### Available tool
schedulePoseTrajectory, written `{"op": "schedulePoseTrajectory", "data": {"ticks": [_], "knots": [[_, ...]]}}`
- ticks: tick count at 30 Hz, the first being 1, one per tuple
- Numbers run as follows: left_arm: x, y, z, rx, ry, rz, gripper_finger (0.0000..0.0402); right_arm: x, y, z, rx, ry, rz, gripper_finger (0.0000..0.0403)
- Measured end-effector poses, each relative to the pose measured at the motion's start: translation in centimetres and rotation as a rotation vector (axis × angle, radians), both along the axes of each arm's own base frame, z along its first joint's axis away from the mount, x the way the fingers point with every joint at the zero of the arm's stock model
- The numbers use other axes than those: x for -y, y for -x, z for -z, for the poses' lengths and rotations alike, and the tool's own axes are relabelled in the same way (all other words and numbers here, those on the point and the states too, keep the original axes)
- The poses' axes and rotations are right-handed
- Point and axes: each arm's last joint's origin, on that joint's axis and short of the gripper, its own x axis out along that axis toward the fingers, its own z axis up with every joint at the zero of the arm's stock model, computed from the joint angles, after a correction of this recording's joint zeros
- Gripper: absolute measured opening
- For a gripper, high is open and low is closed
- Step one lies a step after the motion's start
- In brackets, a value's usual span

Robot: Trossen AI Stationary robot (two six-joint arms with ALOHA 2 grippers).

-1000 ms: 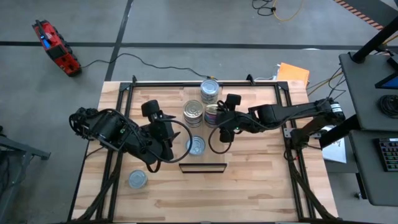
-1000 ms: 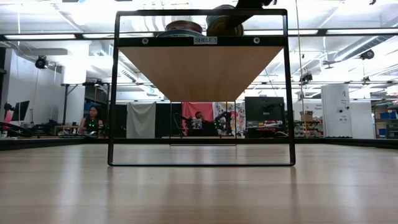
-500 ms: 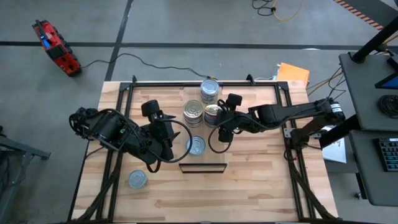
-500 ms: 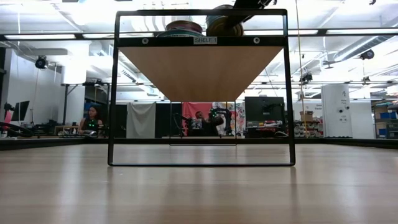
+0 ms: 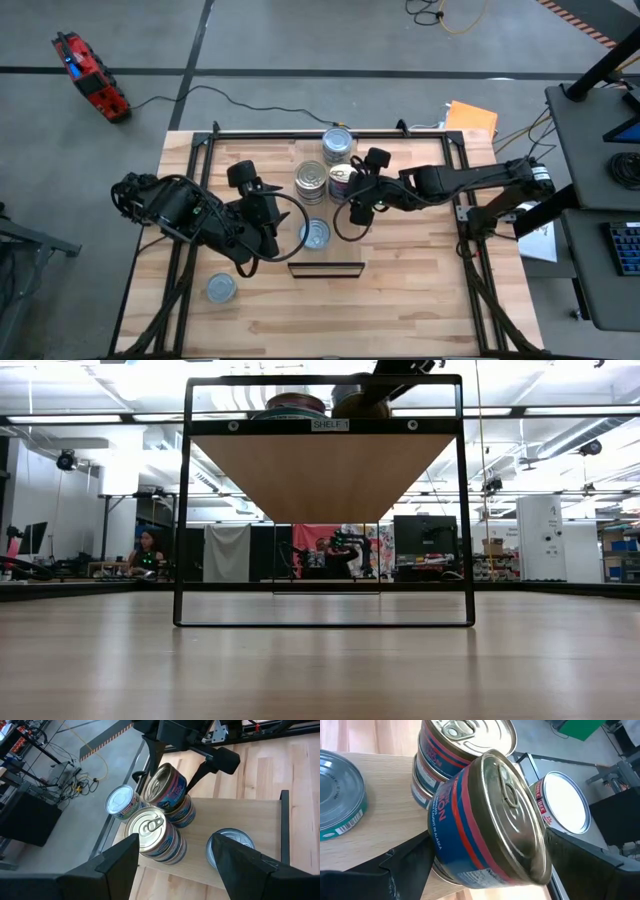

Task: Stack canned seafood by type on shelf
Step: Stack the blue-pink tuna can on top of the blue-pink tuna can on the shelf aligned with the other blue-pink tuna can, then stack the green tuna can on top of the green tuna can on the shelf

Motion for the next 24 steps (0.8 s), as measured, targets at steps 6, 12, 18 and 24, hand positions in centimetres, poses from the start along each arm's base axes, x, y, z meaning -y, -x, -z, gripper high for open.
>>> {"op": "schedulePoseTrajectory", "data": {"ticks": [6, 12, 18, 24], "knots": [[0.0, 0.0, 0.0, -0.003, -0.002, -0.002, 0.0233, -0.1, 0.1, -0.5, 0.021, -0.051, 0.008, 0.0359], [-0.1, 0.0, 0.0, 0.004, -0.017, -0.014, 0.0233, 0.2, 0.5, -2.0, 0.040, -0.101, 0.033, 0.0359], [-0.1, 0.0, 0.0, 0.006, -0.020, -0.017, 0.0233, 0.3, 0.8, -3.6, 0.072, -0.176, 0.019, 0.0359], [-0.1, 0.0, 0.0, 0.022, 0.017, -0.035, 0.0233, -0.3, 2.0, -7.2, 0.193, -0.408, -0.115, 0.0359]]}}
